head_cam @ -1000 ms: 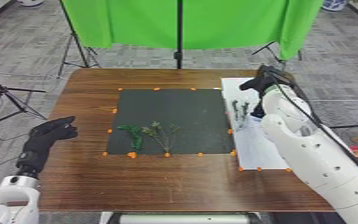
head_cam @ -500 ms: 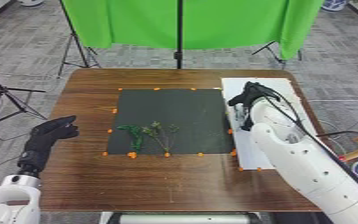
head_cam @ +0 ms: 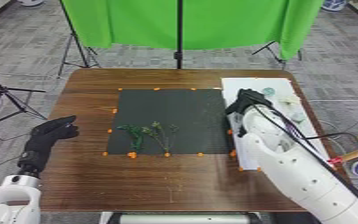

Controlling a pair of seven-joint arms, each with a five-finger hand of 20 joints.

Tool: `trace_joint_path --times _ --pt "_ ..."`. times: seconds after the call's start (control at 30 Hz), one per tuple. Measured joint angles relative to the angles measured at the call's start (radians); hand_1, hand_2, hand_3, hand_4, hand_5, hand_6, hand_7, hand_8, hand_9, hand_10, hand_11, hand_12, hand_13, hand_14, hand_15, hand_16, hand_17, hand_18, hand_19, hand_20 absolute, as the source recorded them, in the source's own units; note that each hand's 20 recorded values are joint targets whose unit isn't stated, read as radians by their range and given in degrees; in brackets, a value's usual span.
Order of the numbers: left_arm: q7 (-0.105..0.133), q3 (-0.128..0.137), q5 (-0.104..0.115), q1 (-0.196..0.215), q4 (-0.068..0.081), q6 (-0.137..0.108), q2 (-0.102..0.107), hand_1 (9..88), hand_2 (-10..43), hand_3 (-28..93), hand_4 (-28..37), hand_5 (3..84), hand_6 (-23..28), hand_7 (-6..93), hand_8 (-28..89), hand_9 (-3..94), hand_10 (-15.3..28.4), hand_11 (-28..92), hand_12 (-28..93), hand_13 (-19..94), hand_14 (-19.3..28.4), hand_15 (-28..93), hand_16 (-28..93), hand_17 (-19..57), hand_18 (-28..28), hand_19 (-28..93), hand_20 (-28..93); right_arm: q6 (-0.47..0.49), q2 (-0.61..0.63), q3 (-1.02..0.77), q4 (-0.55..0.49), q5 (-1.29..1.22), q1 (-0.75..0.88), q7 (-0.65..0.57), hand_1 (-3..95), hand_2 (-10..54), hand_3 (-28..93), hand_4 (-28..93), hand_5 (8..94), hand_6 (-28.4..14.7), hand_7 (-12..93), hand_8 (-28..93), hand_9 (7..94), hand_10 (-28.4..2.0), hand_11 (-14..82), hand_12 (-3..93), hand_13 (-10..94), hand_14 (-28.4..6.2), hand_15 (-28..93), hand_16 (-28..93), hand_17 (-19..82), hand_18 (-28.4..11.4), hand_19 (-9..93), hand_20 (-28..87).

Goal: Arrange flowers

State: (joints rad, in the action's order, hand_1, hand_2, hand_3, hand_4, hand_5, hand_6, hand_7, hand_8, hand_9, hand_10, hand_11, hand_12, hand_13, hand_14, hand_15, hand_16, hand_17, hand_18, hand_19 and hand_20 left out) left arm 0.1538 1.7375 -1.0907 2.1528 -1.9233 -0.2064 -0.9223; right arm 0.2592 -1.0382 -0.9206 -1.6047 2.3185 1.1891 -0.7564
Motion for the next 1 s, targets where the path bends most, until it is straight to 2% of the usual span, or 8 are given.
trace_joint_path --times 0.1,0.23,0.5,0.73,0.83,1.0 --pt "0.0 0.0 0.0 0.0 0.0 0.001 -0.001 35.9 -1.0 61 -20.6 47.9 4.6 16.2 -7 50.7 13.9 25 13 44 18.9 29 -2 7.4 12.4 9 18 -0.027 -0.004 0.02 0.002 0.02 0.004 0.013 53.1 -9.5 49 -3 83.7 -5.0 24 19 91.8 -11.9 43.9 27.7 94 -0.6 67 23 74 -10.1 93 53" --pt "0.0 -0.001 -0.001 0.0 0.0 0.002 -0.003 36.0 -0.9 60 -20.6 47.8 4.6 16.1 -7 50.7 13.8 25 13 43 18.9 29 -2 7.4 12.4 9 17 -0.064 -0.018 0.04 0.004 0.033 0.012 0.026 56.0 -9.5 53 -2 84.8 -4.4 26 20 92.5 -11.1 44.7 27.5 94 -0.4 68 23 75 -10.5 93 53" --pt "0.0 0.001 -0.001 0.002 -0.001 0.002 -0.006 36.1 -0.8 61 -20.4 47.9 4.5 16.2 -7 50.7 13.8 25 13 43 18.9 29 -2 7.4 12.4 9 18 -0.096 -0.039 0.03 0.006 0.007 0.022 0.038 54.9 -9.5 57 3 84.3 -4.7 30 23 92.5 -10.4 48.0 27.8 94 -0.5 72 23 75 -11.7 93 58" --pt "0.0 0.004 -0.001 0.009 -0.002 0.002 -0.009 36.1 -0.6 61 -20.1 47.9 4.7 16.1 -7 50.7 13.9 25 13 43 19.0 30 -2 7.4 12.4 9 18 -0.216 -0.026 0.015 0.007 -0.055 0.049 0.055 53.8 -9.5 59 7 83.4 -5.8 35 24 92.3 -10.7 51.4 26.9 94 -0.2 74 23 76 -12.2 93 62" --pt "-0.001 0.006 -0.001 0.011 -0.002 0.001 -0.009 36.1 -0.6 61 -20.1 48.0 4.7 16.0 -7 50.7 13.8 25 13 43 18.9 30 -2 7.4 12.4 9 18 -0.263 -0.013 -0.003 -0.02 -0.088 0.071 0.062 53.7 -9.5 59 8 83.3 -6.0 35 24 92.3 -10.8 52.0 26.6 94 -0.1 75 23 76 -12.3 93 62" --pt "-0.002 0.006 -0.001 0.011 -0.002 0.002 -0.008 36.0 -0.5 61 -20.1 47.9 4.7 16.0 -7 50.7 13.8 25 13 43 18.9 30 -2 7.3 12.4 9 18 -0.329 0.012 -0.037 -0.125 -0.107 0.096 0.076 53.9 -9.5 60 8 83.3 -6.4 36 24 92.3 -10.9 52.7 26.2 94 0.0 75 22 77 -12.1 93 62"
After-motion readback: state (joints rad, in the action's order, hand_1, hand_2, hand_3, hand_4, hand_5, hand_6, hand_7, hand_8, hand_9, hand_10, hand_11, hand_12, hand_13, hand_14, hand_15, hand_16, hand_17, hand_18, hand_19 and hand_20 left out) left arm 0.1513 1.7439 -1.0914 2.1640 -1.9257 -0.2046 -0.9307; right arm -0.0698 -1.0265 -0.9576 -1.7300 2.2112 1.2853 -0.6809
